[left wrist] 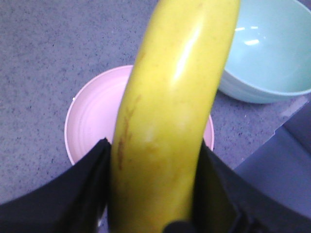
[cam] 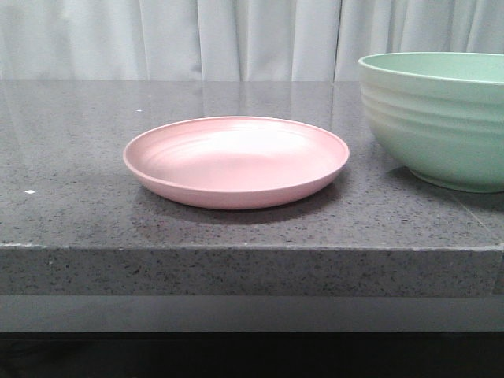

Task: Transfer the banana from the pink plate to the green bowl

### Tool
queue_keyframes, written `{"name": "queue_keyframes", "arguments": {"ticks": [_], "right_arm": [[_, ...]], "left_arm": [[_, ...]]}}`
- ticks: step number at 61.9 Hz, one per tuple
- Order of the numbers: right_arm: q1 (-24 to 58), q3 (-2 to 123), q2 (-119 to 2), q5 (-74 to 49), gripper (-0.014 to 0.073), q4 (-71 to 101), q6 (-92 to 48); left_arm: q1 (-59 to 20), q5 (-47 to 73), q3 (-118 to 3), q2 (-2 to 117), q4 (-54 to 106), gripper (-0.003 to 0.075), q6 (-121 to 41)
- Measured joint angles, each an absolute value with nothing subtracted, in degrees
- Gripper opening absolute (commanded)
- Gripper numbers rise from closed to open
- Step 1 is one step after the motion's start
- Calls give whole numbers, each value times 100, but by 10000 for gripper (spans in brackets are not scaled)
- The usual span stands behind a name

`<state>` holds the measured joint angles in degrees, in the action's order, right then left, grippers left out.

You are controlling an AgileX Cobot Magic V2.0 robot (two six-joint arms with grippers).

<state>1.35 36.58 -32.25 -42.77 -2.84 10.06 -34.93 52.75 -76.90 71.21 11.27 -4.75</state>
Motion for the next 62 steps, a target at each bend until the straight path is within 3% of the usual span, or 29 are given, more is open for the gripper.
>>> {"name": "queue_keyframes", "arguments": {"ticks": [22, 39, 62], "right_arm": [[253, 3834, -3225, -4885, 557, 708, 177], [276, 4446, -3356, -5227, 557, 3030, -1921], [297, 5111, -4643, -6155, 557, 5114, -4357]], "left_arm": [[-3493, 4155, -5843, 6027, 1302, 206, -1026], [-4006, 3549, -5683, 6155, 1716, 206, -2205], [-4703, 2897, -5683, 6463, 1753, 206, -2619]]}}
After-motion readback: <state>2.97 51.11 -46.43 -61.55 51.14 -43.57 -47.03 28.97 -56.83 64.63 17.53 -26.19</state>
